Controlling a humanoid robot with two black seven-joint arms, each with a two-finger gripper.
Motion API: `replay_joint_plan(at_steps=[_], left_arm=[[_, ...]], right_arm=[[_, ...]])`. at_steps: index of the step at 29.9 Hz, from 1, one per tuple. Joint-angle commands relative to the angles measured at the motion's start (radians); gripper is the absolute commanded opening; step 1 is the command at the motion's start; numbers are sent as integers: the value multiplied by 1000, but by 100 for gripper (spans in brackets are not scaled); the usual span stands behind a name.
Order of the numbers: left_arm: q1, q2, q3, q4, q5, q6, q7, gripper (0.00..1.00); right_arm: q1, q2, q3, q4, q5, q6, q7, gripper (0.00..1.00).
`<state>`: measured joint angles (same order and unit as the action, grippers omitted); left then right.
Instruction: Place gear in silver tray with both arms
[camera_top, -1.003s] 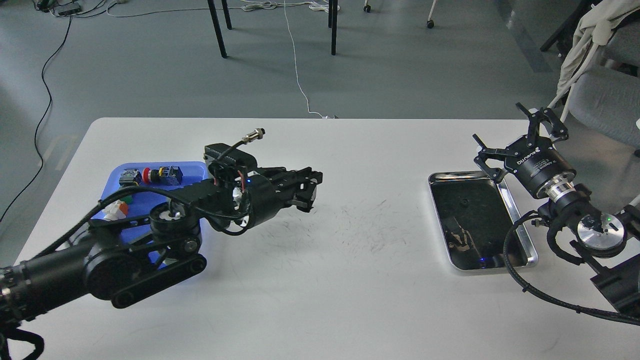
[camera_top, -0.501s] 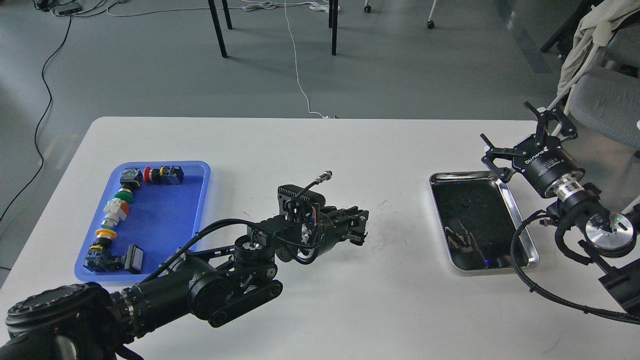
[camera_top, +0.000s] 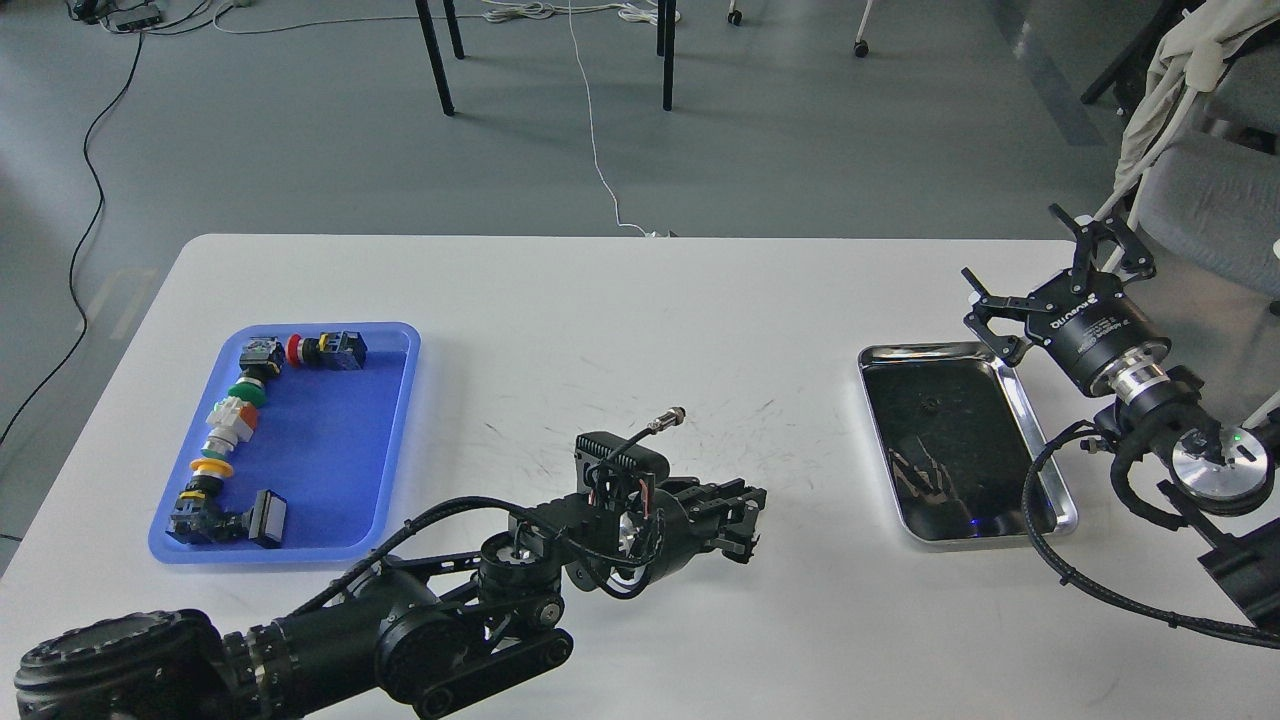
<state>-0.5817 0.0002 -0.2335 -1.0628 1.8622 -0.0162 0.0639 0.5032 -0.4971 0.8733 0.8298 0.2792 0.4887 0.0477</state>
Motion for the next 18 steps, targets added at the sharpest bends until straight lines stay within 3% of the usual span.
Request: replay_joint_plan(at_steps=[1,8,11,15,18], left_arm=[[0,0,0,0,-3,25,-1,34],[0,0,0,0,-41,77,-6,48],[-1,0,-1,0,-87,111,-7,63],[-16,0,-29,0,-139,156,-7,95],[-26,0,-137,-2,-211,168,-1,98]], right_arm=[[0,-1,-2,2,-2,0,0,98],[8,-6,0,12,-49,0,0,98],[29,-6,-2,32,-51,0,-3,98],[76,-9,-25,90,-124,0,-9,98],[135,-17,-66,153,-234,0,-9,98]])
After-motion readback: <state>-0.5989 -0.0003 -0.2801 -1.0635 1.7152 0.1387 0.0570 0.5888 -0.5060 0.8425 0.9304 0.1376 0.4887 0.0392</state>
